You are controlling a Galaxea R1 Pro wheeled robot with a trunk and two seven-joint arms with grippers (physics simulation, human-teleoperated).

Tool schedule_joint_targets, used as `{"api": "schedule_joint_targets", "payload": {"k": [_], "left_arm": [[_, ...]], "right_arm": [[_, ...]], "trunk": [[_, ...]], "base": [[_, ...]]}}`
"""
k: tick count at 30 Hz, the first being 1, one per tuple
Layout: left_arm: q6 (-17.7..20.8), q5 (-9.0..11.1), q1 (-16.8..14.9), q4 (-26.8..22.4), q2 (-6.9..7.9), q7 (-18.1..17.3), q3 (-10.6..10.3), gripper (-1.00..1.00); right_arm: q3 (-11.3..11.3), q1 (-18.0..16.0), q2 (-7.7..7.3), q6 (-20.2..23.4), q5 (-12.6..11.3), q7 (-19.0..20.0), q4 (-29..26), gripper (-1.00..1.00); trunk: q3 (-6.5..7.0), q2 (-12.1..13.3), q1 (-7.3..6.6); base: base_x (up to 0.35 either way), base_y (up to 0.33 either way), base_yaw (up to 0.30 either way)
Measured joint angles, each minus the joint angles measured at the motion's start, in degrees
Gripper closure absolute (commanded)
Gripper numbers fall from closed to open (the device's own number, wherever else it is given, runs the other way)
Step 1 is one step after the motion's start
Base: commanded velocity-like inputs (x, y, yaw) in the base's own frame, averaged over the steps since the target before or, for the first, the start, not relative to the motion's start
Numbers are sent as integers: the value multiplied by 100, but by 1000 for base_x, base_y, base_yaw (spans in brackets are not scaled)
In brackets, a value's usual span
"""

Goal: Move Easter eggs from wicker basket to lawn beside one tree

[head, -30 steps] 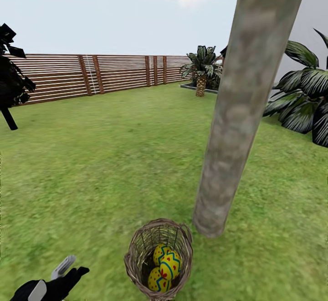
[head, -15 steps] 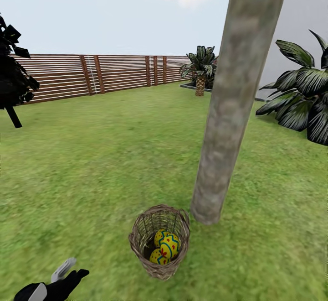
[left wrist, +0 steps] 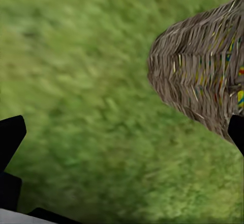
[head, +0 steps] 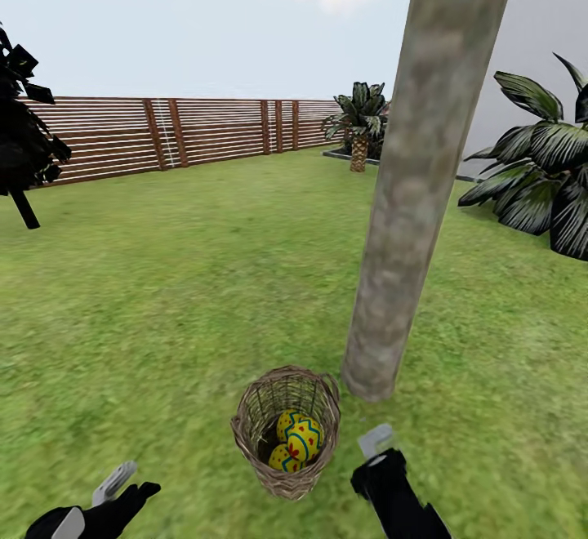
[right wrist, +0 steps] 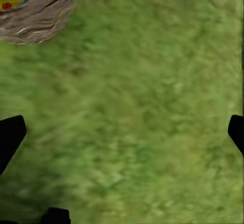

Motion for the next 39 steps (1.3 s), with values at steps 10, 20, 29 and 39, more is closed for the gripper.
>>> {"api": "schedule_joint_targets", "payload": {"k": [10,20,29,39], "left_arm": [[1152,123,-188,-2173,96,-231,-126,-100],[2695,2077,-185,-5218,124,-2064,208,-100],[2620,2811,-182,-5199,69,-2151,379,-100],[2622,2820,-172,-5187,-11,-2151,379,-100]], "right_arm": [[816,-316,43,1009,-1052,9,-1289,-100],[827,-1091,86,1630,-1279,11,-996,-100],[1075,-1992,93,1644,-2023,3,796,-100],[1886,-2044,86,1580,-2130,426,902,-100]], "trunk": [[1,0,0],[0,0,0],[0,0,-3],[-5,0,0]], "base": [[0,0,0],[1,0,0],[253,0,0],[52,0,64]]}}
